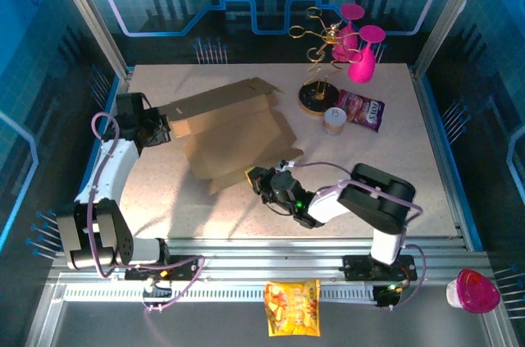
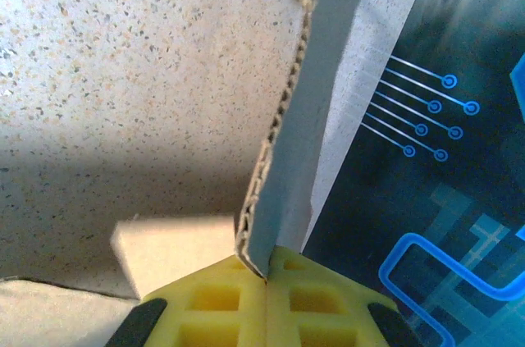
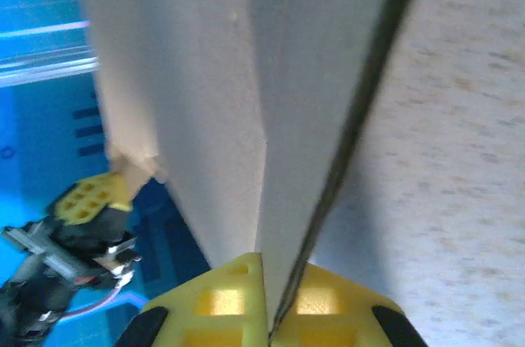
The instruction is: Fold the paper box
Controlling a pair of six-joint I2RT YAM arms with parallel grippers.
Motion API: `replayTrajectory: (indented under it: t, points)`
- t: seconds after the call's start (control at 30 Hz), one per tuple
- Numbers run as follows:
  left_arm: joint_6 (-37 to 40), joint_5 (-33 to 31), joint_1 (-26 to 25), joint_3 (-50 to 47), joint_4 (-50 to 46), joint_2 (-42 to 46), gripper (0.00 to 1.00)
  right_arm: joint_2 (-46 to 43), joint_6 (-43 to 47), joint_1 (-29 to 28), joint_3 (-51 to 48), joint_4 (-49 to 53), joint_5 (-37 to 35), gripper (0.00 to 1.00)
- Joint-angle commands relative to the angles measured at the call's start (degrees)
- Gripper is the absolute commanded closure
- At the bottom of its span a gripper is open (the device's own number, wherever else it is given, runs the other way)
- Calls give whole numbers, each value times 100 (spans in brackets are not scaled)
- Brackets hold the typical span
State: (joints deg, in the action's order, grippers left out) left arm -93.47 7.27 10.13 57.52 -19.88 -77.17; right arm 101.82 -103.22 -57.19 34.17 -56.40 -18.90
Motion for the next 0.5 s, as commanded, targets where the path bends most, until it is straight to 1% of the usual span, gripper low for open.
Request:
replayTrajectory:
  t: [0.0, 0.03, 0.07, 0.13, 0.17, 0.2, 0.23, 0.27, 0.37, 0.47]
  points:
    - [367, 178, 50, 227, -376, 242, 86, -875, 602, 106, 209, 931, -223, 100]
    - [452, 176, 59, 269, -450, 291, 70, -1106, 727, 151, 332, 1302, -138, 100]
    - [544, 159, 68, 338, -560, 334, 57, -1299, 842, 200, 466, 1659, -59, 100]
    - [860, 32, 72, 637, -992, 434, 41, -1717, 1180, 322, 869, 2596, 129, 100]
    - [1048, -66, 68, 817, -1222, 479, 37, -1862, 1335, 384, 1079, 3011, 198, 100]
    - [1258, -191, 68, 1077, -1508, 520, 36, -2001, 1535, 452, 1320, 3427, 305, 100]
    - [1462, -339, 68, 1327, -1799, 556, 32, -2103, 1704, 526, 1577, 3837, 431, 100]
    - [1632, -442, 60, 1563, -2020, 590, 31, -2170, 1843, 588, 1881, 4190, 492, 100]
    - [2147, -828, -55, 2207, -2543, 684, 31, -2246, 2314, 762, 2690, 5088, 729, 100]
    - [2718, -1046, -328, 2734, -2764, 727, 33, -2130, 2666, 888, 3375, 5516, 981, 100]
